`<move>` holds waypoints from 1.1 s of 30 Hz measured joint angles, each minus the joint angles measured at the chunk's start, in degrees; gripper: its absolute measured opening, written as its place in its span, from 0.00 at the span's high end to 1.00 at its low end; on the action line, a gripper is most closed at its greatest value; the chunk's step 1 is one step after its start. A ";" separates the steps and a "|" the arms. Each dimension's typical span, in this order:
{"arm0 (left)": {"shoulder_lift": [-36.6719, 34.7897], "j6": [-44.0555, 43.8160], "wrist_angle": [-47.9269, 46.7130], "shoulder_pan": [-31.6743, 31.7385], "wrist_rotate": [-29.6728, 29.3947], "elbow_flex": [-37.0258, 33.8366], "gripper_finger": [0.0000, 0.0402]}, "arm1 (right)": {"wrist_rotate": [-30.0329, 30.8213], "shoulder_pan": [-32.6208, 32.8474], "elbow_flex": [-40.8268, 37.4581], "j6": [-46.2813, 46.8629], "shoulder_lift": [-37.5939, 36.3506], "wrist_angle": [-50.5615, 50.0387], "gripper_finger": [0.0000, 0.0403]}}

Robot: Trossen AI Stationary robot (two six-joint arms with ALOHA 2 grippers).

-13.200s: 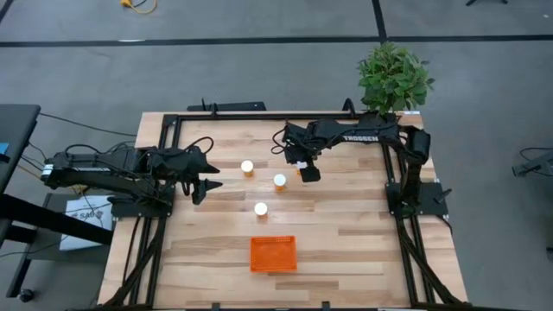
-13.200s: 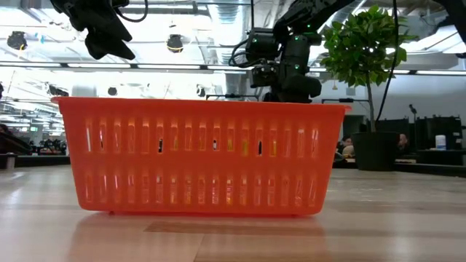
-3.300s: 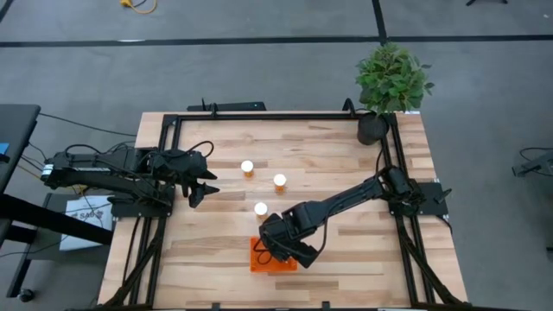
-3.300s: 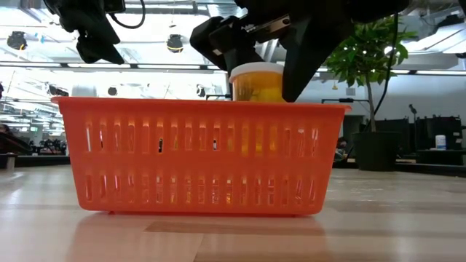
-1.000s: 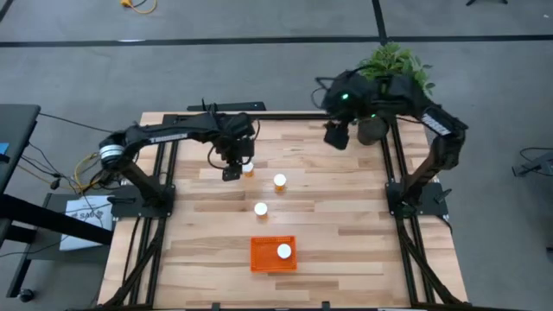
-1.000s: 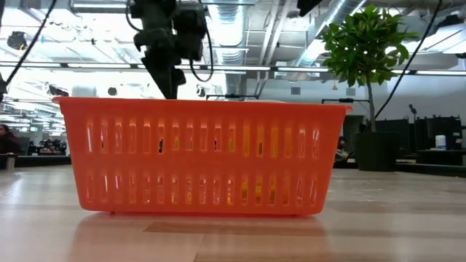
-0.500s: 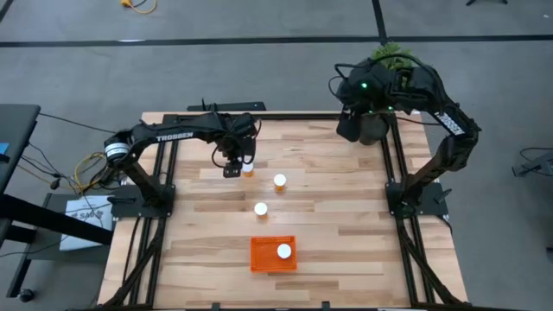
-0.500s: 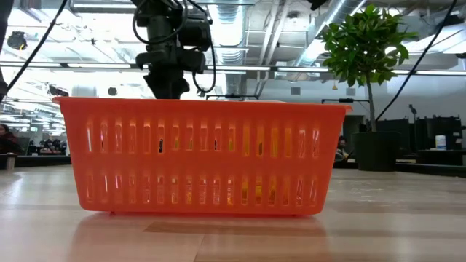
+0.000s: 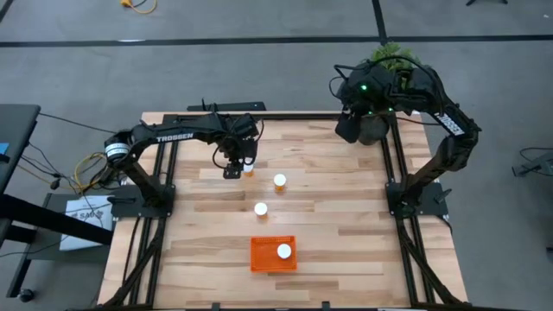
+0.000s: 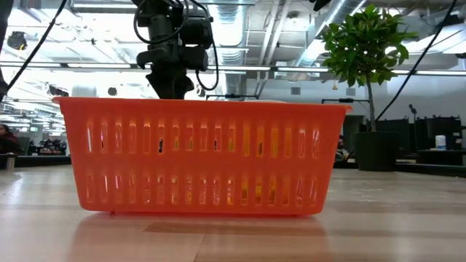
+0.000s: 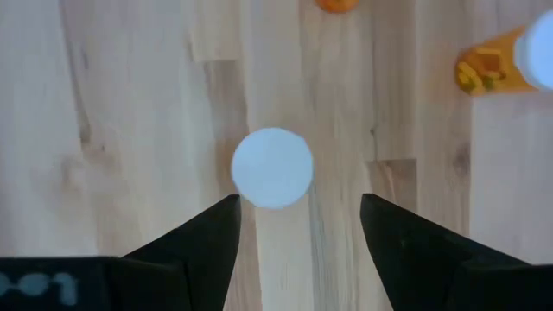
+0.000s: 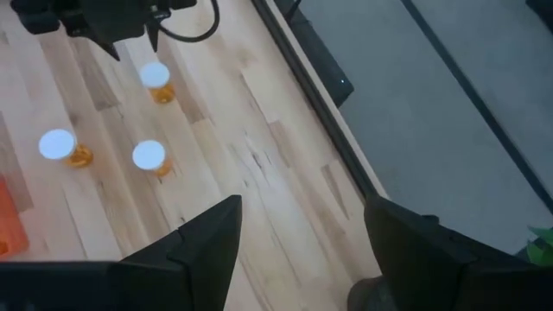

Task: Pick and place pill bottles into a basket
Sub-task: Put the orange pill bottle into the orange bin

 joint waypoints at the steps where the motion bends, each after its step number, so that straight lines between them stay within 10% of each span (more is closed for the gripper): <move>1: 0.00 0.97 -0.13 0.00 0.19 0.00 0.43 | 0.00 0.00 0.00 0.28 0.00 0.00 0.40; 17: 3.80 11.48 0.96 0.52 3.17 -0.07 0.20 | 0.09 0.00 0.00 3.31 0.02 -0.01 0.40; 33: 3.85 12.82 3.48 -1.43 -1.94 -0.47 0.18 | 0.11 0.00 0.00 2.39 0.04 -0.02 0.40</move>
